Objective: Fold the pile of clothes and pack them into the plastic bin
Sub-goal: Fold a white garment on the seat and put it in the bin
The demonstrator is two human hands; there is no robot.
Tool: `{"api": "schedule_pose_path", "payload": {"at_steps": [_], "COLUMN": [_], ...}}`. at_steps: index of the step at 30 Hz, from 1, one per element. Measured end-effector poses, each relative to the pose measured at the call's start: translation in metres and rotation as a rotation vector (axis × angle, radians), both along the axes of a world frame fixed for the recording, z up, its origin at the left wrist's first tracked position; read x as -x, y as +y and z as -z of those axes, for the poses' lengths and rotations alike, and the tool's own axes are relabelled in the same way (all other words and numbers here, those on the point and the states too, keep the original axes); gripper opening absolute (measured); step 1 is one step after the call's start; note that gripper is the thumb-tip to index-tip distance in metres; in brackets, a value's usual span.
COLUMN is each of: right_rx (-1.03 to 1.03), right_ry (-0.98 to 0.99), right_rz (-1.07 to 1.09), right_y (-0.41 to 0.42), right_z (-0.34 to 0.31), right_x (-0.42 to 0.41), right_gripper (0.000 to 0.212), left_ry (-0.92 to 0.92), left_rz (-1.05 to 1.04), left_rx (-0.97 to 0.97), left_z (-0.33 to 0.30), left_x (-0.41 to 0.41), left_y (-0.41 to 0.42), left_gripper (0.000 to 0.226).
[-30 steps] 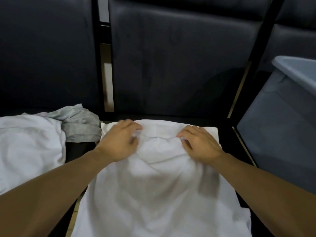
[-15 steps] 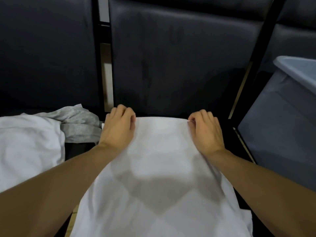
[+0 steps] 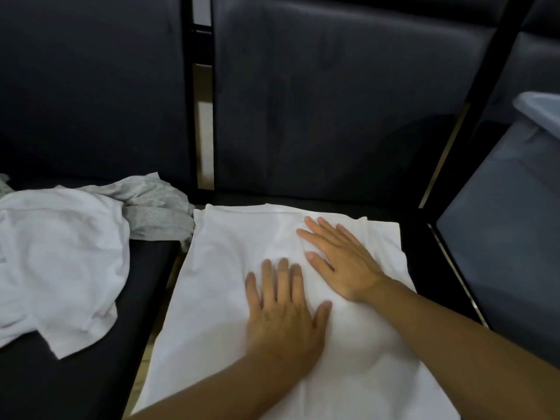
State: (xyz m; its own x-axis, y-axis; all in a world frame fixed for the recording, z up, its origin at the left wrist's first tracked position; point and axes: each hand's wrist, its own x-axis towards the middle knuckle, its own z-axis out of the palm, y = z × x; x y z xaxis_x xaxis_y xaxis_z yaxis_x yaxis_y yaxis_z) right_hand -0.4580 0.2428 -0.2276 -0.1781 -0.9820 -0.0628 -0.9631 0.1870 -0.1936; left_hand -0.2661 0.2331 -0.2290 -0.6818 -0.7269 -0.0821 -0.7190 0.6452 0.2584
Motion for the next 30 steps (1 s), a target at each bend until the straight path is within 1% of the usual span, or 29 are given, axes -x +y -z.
{"api": "schedule_pose_path", "payload": {"at_steps": [2, 4, 7, 10, 14, 16, 17, 19, 21, 23, 25, 26, 27, 28, 30], "right_rx": [-0.041, -0.058, -0.062, -0.055, -0.021, -0.044, -0.059, -0.103, -0.159, -0.217, -0.243, -0.238, -0.221, -0.196, -0.153], "right_ry": [0.022, 0.032, 0.034, 0.006, -0.097, -0.169, -0.211, -0.339, -0.479, -0.555, -0.632, -0.653, -0.64, -0.594, -0.489], "right_rz": [0.052, 0.129, 0.281, 0.549, 0.909, 1.046, 1.11, 1.217, 1.267, 1.268, 1.256, 1.243, 1.227, 1.209, 1.175], "right_y": [0.0, 0.003, 0.017, 0.035, 0.057, 0.063, 0.063, 0.063, 0.062, 0.063, 0.065, 0.069, 0.073, 0.077, 0.083], "right_z": [0.0, -0.001, 0.0, 0.002, 0.0, -0.003, -0.006, -0.014, -0.024, -0.036, -0.049, -0.057, -0.063, -0.069, -0.075], "right_x": [-0.002, -0.007, -0.017, -0.039, -0.091, -0.122, -0.136, -0.159, -0.171, -0.172, -0.161, -0.151, -0.14, -0.128, -0.109], "right_gripper": [0.056, 0.058, 0.064, 0.059, 0.059, 0.061, 0.062, 0.064, 0.069, 0.076, 0.082, 0.083, 0.081, 0.08, 0.082], "left_ry": [-0.145, -0.16, -0.145, -0.127, -0.101, -0.108, -0.115, -0.128, -0.111, -0.034, 0.117, 0.222, 0.318, 0.376, 0.379], "left_rz": [0.049, 0.08, 0.207, 0.461, 0.896, 1.018, 1.031, 1.004, 0.916, 0.787, 0.629, 0.524, 0.391, 0.227, -0.126], "left_rx": [0.027, 0.051, 0.076, 0.122, 0.225, 0.242, 0.203, 0.08, 0.015, -0.05, -0.124, -0.134, -0.114, -0.067, 0.038], "left_z": [0.001, -0.004, -0.005, -0.005, -0.012, -0.022, -0.026, -0.036, -0.038, -0.037, -0.033, -0.031, -0.031, -0.032, -0.033], "left_x": [-0.001, -0.002, -0.005, -0.014, -0.017, -0.012, -0.009, -0.006, -0.007, -0.019, -0.038, -0.047, -0.055, -0.063, -0.082], "left_y": [0.0, -0.004, -0.019, -0.057, -0.106, -0.112, -0.109, -0.093, -0.074, -0.058, -0.049, -0.041, -0.035, -0.033, -0.037], "left_gripper": [0.083, 0.085, 0.087, 0.084, 0.068, 0.063, 0.068, 0.079, 0.078, 0.072, 0.066, 0.061, 0.055, 0.048, 0.037]}}
